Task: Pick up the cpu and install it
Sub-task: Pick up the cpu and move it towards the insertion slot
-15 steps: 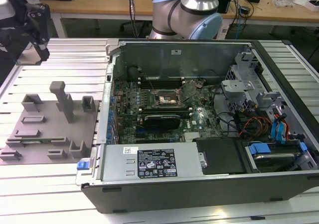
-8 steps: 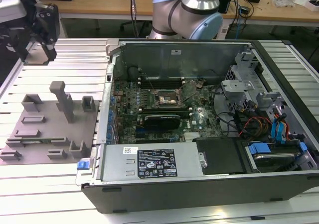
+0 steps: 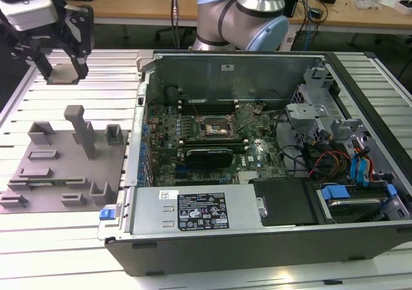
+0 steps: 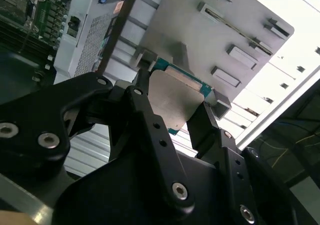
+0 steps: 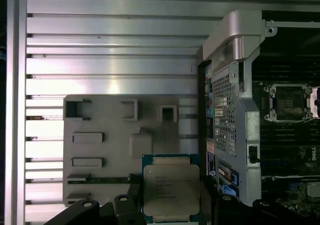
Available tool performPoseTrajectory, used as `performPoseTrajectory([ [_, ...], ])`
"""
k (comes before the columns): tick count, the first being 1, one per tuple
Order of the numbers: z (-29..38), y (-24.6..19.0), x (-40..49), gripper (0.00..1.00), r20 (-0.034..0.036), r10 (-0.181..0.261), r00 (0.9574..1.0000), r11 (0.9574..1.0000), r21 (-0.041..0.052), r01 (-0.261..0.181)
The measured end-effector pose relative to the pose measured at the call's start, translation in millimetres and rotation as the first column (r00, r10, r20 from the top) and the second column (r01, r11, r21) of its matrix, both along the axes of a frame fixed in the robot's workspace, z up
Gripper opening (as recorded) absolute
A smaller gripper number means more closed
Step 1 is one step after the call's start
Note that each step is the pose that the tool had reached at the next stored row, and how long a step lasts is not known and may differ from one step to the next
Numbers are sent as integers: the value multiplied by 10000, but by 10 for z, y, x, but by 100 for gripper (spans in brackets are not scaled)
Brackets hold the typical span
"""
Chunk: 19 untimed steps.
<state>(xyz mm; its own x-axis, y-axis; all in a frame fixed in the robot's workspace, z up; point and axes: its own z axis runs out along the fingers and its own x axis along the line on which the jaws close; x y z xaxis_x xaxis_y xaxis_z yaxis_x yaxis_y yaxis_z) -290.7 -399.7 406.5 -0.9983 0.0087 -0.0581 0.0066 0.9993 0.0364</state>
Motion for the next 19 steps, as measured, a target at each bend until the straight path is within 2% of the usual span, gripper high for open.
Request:
performPoseTrajectory([
  [7,0,0,177,55,0,0,10000,10000,0,0],
  [15,-1,0,338,55,1,0,10000,10000,1,0],
  [19,0,0,455,55,0,-1,10000,10000,0,1],
])
